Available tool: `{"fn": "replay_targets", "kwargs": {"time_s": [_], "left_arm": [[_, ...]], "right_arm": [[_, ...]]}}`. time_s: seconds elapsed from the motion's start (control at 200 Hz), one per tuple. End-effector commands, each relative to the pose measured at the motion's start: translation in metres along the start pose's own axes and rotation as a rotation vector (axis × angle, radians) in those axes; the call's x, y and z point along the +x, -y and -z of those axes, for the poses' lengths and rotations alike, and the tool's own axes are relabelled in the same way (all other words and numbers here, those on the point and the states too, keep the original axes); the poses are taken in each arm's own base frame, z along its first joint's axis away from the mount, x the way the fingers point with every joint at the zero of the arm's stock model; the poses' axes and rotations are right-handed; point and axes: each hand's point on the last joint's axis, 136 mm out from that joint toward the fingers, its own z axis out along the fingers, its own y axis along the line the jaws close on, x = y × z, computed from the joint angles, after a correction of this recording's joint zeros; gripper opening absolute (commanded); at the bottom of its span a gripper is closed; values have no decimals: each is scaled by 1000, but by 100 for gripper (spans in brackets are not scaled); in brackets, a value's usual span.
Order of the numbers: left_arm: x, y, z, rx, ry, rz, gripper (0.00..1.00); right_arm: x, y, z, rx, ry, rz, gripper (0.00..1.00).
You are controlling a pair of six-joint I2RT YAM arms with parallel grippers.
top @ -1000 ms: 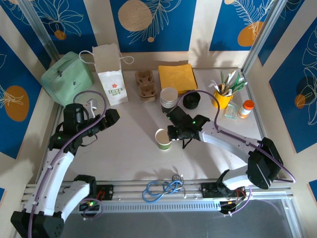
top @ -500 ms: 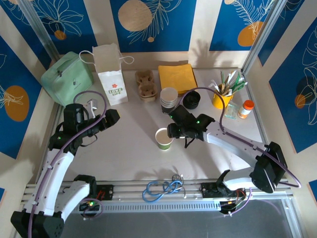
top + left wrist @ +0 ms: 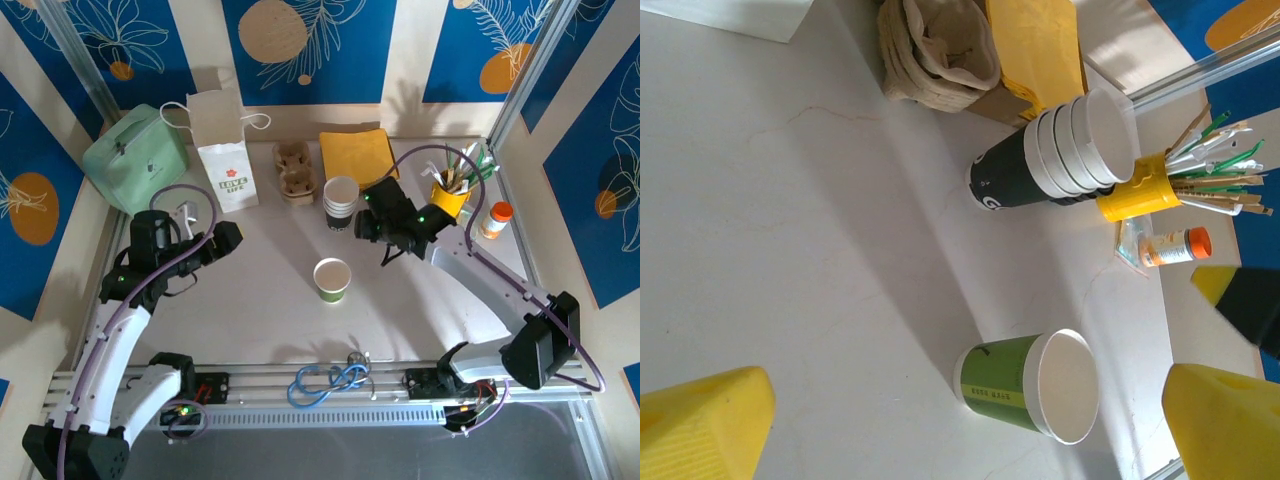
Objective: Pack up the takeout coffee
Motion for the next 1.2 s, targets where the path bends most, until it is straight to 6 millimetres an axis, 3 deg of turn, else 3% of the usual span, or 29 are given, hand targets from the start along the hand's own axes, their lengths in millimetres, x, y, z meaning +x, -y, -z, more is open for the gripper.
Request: {"fn": "replay_targets", "kwargs": {"time_s": [0.0, 0.19, 0.535, 0.86, 1.191], "left_arm": [[-6, 10, 3, 40, 33, -16, 99], [-6, 14, 2, 62, 33, -17, 95], [0, 21, -1, 86, 15, -48, 94], [5, 22, 1, 91, 5, -72, 95], [11, 23, -1, 111, -16, -86, 95]], "right_arm": [[-27, 14, -7, 30, 41, -67, 54], [-49, 47, -29, 145, 35, -206, 58], [-78, 62, -84, 247, -15, -269, 58], [-80, 82, -126, 296, -72, -334, 58], [-75, 88, -151, 290, -98, -342, 58]]}}
